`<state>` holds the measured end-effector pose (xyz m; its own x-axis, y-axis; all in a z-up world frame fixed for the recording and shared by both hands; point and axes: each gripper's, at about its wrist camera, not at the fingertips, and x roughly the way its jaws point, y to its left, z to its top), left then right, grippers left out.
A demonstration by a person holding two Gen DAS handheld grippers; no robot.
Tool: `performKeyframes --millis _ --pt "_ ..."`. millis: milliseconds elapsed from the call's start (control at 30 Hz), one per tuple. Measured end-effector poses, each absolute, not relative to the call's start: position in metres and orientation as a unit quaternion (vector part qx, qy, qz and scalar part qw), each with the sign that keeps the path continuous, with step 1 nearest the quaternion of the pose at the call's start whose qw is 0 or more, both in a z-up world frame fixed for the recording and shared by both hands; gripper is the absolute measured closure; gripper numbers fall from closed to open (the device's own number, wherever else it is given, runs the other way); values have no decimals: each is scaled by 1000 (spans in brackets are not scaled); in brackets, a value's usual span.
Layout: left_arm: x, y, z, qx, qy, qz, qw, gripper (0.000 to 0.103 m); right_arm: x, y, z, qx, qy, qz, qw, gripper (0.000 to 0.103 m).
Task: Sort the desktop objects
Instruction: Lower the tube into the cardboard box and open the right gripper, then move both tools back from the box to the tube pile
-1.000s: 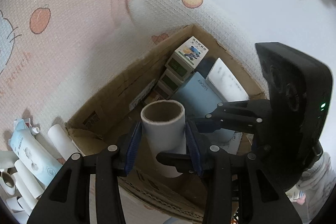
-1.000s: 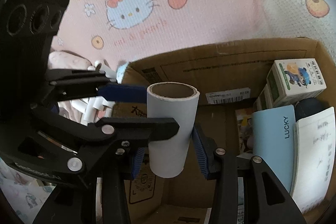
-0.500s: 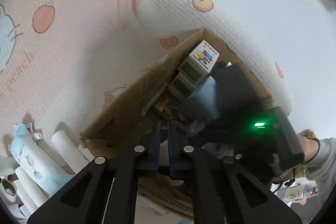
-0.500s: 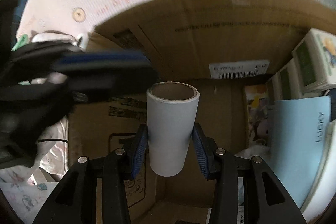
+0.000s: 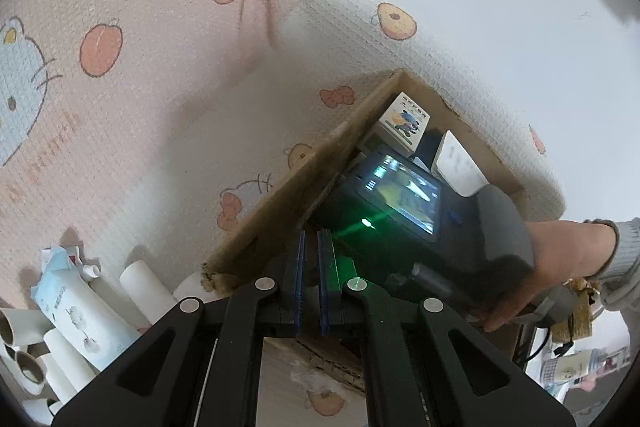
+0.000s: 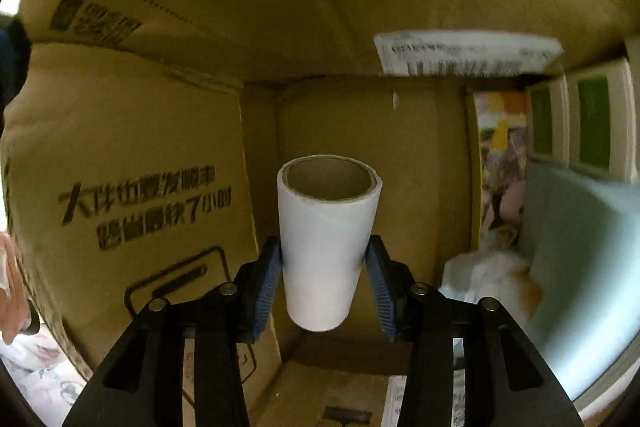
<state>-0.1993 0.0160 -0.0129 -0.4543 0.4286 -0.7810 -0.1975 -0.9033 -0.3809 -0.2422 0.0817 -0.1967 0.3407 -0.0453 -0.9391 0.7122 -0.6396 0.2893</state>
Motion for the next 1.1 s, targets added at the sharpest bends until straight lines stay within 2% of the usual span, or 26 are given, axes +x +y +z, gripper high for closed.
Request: performKeyframes --millis 133,500,567,733,833,1100 --pt "-196 2 -12 -481 -143 847 176 98 -247 75 -205 752 200 -513 362 62" --pt "-188 -10 -3 -459 -151 859 170 97 -248 70 -192 730 220 -528 374 62" --pt "-184 -6 0 -450 -137 867 167 92 -244 71 -179 711 237 -543 379 62" --pt "-168 -2 11 -416 -127 883 177 59 -233 75 -138 657 262 -588 393 62" --pt "-158 -5 16 -404 -139 886 180 55 -224 77 -113 621 281 -608 406 62" --pt "-103 -28 18 -373 -196 897 132 55 -186 79 -70 562 320 -631 429 62"
